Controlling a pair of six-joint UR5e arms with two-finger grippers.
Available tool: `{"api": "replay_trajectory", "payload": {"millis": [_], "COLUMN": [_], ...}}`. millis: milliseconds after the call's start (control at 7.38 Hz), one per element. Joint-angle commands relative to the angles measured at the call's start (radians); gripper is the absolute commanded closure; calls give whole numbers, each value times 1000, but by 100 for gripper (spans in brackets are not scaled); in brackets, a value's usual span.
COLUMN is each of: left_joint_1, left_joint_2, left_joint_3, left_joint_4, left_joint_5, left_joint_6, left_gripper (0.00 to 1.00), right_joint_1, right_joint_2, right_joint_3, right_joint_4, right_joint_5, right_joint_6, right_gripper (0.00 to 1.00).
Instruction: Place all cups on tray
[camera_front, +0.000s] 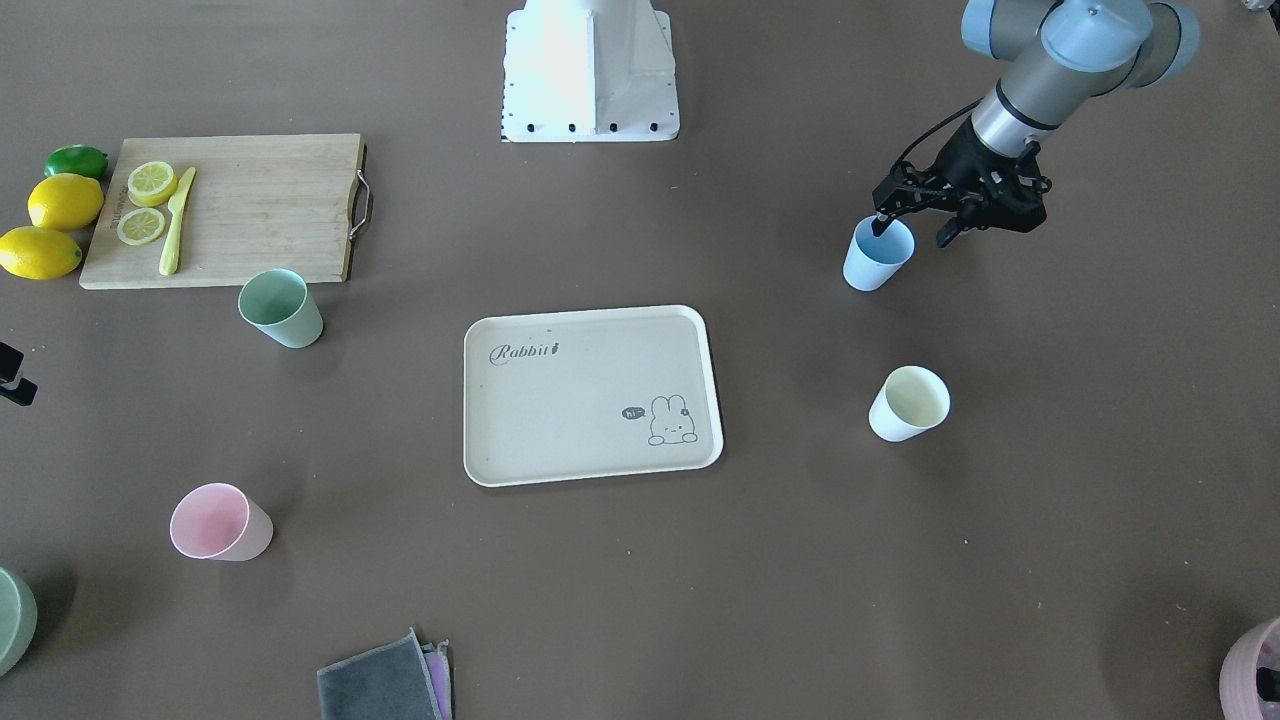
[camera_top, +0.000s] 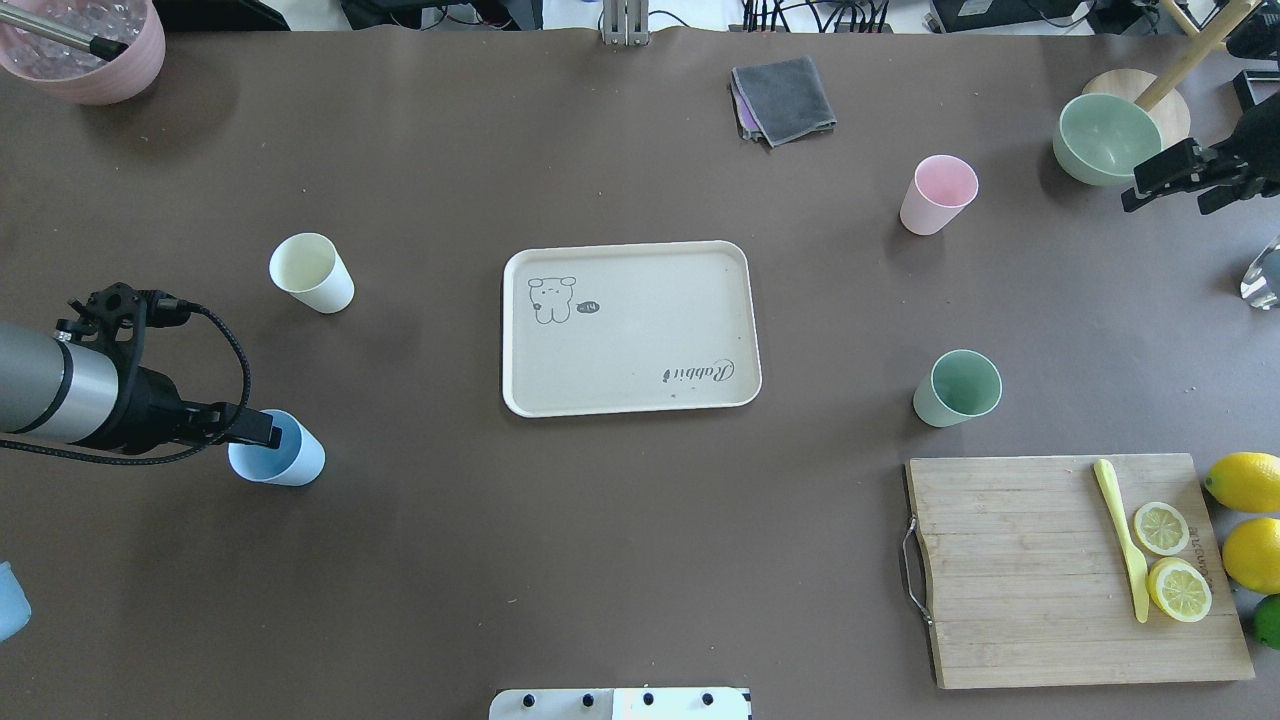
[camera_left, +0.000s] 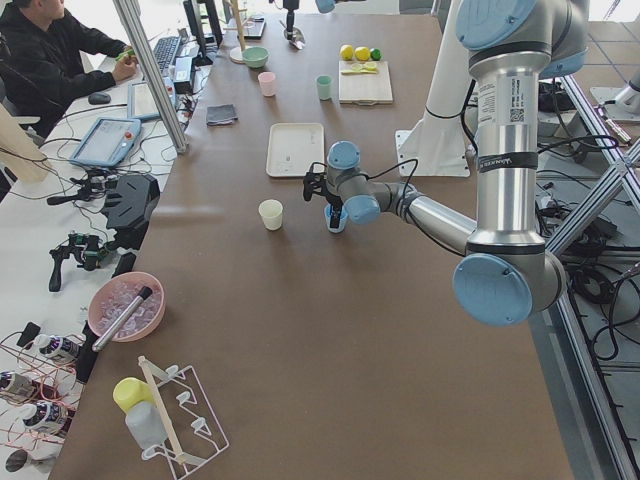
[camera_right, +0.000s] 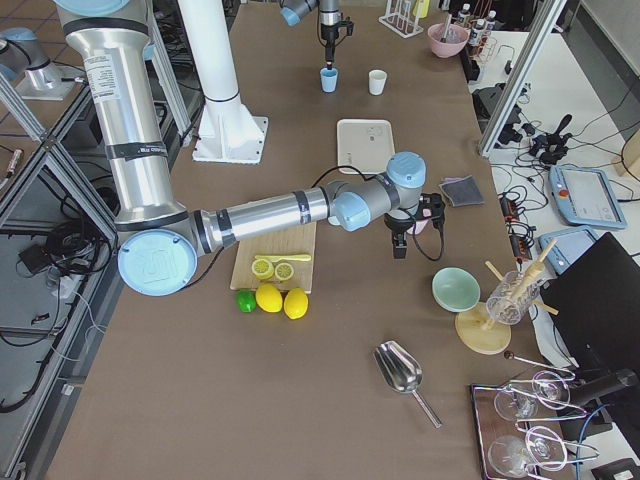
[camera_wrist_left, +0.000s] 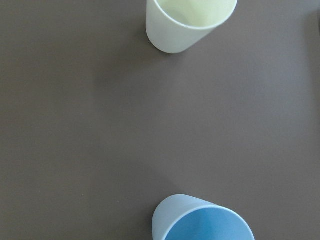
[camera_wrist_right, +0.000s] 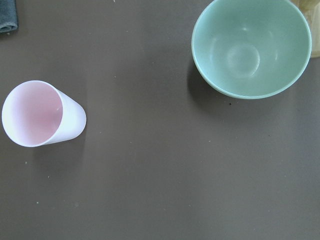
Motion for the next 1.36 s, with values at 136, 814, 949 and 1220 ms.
{"api": "replay_trajectory", "payload": {"millis": [136, 814, 949, 1220], "left_joint_1": [9, 9, 9, 9], "left_joint_2": [10, -8, -10, -14], "left_joint_3": [11, 44, 50, 51], "left_joint_4": [-2, -3, -3, -14], "left_joint_5": [1, 1, 1, 1], "left_joint_6": [2, 2, 2, -8], "left_gripper": [30, 70, 100, 100], "right_joint_1": [1, 1, 1, 1], "right_joint_2": [2, 1, 1, 1], "right_joint_3": [6, 6, 7, 7], "right_joint_4": [-3, -3, -3, -3], "right_joint_5": [-1, -1, 1, -1], "right_joint_6": [8, 8, 8, 8], "right_gripper": [0, 0, 0, 0]}}
